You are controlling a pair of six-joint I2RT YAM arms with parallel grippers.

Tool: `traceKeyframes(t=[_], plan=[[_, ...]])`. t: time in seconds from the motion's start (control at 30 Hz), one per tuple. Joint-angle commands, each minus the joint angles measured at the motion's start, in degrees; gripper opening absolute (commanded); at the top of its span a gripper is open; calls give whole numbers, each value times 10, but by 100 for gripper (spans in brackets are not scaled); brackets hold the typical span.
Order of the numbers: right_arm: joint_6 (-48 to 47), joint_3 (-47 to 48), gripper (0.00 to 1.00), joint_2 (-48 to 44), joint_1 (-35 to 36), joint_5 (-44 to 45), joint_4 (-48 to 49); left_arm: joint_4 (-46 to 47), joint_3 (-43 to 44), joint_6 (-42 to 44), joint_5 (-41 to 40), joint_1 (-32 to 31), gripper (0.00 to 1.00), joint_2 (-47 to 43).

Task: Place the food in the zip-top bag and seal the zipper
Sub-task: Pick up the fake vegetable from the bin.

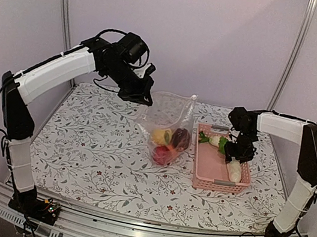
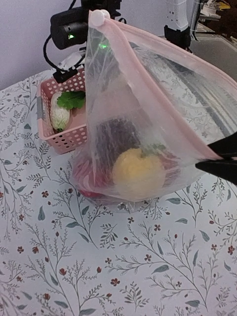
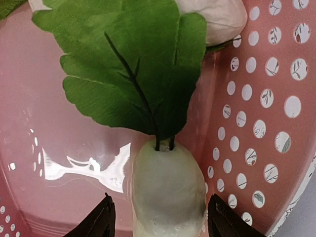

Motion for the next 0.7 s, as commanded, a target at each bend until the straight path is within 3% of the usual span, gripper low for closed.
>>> traceKeyframes(t=[0.0, 0.2, 0.33, 0.43, 0.67], plan=[[-11, 15, 63, 29, -1, 41, 6, 12, -8, 0, 7, -2, 0, -19], [-10, 1, 61, 46, 8, 19, 17, 17, -7, -1, 10, -2, 0, -15], [-2, 14, 53, 45, 28, 17, 11, 20, -8, -1, 11, -2, 0, -13], [9, 41, 44, 17, 36, 12, 1, 20, -9, 1, 11, -2, 0, -12], [23, 148, 36, -68, 43, -45, -18, 20, -6, 2, 13, -1, 0, -7]])
